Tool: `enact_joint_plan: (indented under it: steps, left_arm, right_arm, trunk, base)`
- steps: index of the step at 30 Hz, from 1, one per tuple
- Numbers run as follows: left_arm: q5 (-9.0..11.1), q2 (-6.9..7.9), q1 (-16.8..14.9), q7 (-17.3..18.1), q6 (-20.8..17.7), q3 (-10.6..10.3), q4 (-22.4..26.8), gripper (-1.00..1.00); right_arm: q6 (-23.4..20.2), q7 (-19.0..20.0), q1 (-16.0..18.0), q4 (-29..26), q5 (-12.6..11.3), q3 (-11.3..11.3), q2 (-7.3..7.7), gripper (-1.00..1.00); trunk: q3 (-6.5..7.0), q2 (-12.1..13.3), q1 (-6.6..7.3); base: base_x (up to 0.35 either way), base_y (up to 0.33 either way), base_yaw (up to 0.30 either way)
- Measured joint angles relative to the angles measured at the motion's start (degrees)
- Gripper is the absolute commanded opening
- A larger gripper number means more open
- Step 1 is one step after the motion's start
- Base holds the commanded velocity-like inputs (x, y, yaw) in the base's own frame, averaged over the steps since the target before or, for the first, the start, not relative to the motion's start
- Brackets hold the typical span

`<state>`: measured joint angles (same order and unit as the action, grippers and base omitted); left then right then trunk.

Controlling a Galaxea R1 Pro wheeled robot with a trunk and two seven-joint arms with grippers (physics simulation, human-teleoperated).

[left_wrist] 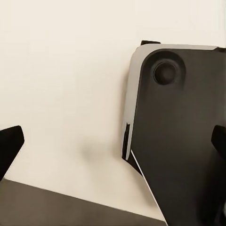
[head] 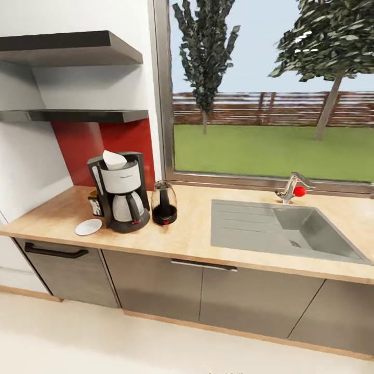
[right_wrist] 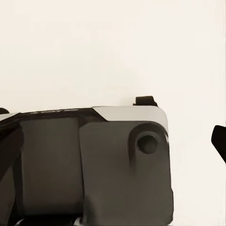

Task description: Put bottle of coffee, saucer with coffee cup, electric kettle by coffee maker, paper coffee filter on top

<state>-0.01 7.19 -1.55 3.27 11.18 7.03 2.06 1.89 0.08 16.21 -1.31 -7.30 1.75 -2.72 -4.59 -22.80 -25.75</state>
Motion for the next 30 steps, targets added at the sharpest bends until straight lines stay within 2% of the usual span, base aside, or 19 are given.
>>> enact_joint_plan:
  steps: [1,3,5,6,11,30]
  left_arm:
    - [-0.02,0.00,0.00,0.00,0.00,0.00,0.00,1.00]
    - [-0.05,0.00,0.00,0.00,0.00,0.00,0.00,1.00]
    - [-0.03,0.00,0.00,0.00,0.00,0.00,0.00,1.00]
    - [0.00,0.00,0.00,0.00,0.00,0.00,0.00,1.00]
    - [-0.01,0.00,0.00,0.00,0.00,0.00,0.00,1.00]
    - [0.05,0.00,0.00,0.00,0.00,0.00,0.00,1.00]
  right_arm:
    - [0.01,0.00,-0.04,0.01,3.10,-1.99,0.04,1.00]
    - [0.04,-0.02,-0.14,0.01,7.62,-5.58,0.08,1.00]
    - [0.03,-0.01,-0.34,0.01,10.11,-8.67,0.12,1.00]
    - [0.04,-0.04,-0.41,-0.03,10.69,-9.49,0.15,1.00]
    - [0.03,-0.15,-0.84,-0.07,11.29,-10.25,0.28,1.00]
    - [0.02,-0.25,-0.89,-0.16,11.28,-10.32,0.36,1.00]
  trunk:
    - [0.00,0.00,0.00]
    - [0.00,0.00,0.00]
    - [0.00,0.00,0.00]
    - [0.00,0.00,0.00]
    - [0.00,0.00,0.00]
    - [0.00,0.00,0.00]
  base:
    - [0.000,0.000,-0.294]
    - [0.000,0.000,-0.294]
    - [0.000,0.000,-0.294]
    - [0.000,0.000,-0.294]
    - [0.000,0.000,-0.294]
    - [0.000,0.000,-0.294]
